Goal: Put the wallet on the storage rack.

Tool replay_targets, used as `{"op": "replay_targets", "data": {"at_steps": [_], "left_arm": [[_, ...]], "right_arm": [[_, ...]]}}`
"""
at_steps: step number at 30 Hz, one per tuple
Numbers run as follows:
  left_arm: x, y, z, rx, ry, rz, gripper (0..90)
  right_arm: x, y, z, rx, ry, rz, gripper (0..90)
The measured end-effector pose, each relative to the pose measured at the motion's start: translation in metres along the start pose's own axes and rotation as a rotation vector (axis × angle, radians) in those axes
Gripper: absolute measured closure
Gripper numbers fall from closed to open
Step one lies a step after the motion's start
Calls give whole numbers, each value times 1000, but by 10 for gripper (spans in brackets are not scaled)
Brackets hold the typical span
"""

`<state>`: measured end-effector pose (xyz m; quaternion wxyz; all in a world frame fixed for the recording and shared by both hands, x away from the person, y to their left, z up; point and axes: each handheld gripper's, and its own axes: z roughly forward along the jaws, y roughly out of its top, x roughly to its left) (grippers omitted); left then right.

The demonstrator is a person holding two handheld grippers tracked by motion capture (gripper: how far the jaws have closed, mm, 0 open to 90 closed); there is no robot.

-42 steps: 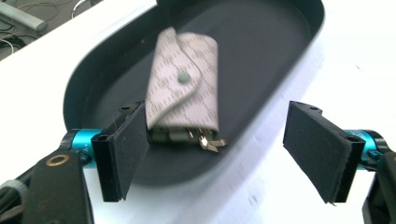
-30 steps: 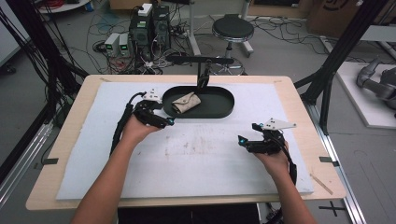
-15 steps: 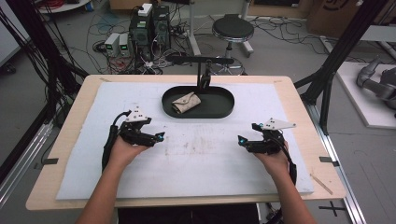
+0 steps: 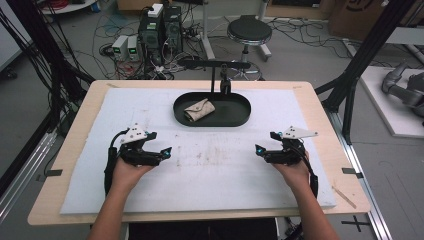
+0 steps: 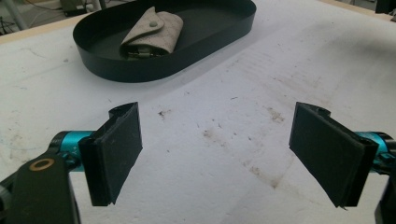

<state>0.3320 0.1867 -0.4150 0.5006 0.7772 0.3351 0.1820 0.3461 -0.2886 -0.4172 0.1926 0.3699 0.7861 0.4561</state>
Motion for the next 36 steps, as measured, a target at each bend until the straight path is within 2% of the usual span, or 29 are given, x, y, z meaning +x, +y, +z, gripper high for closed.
{"op": "replay_targets", "data": {"at_steps": [5, 11, 26, 36], "left_arm": [[-4, 0, -6, -30, -7, -5, 171], [-6, -2, -8, -35, -9, -3, 171], [-8, -4, -5, -9, -5, 8, 171], [-5, -7, -4, -1, -4, -3, 171]], "right_arm": [[-2, 0, 0, 1, -2, 5, 183], [-3, 0, 2, 7, -13, 9, 182], [-4, -1, 2, 7, -16, 11, 182], [-4, -1, 3, 11, -16, 6, 183]]}}
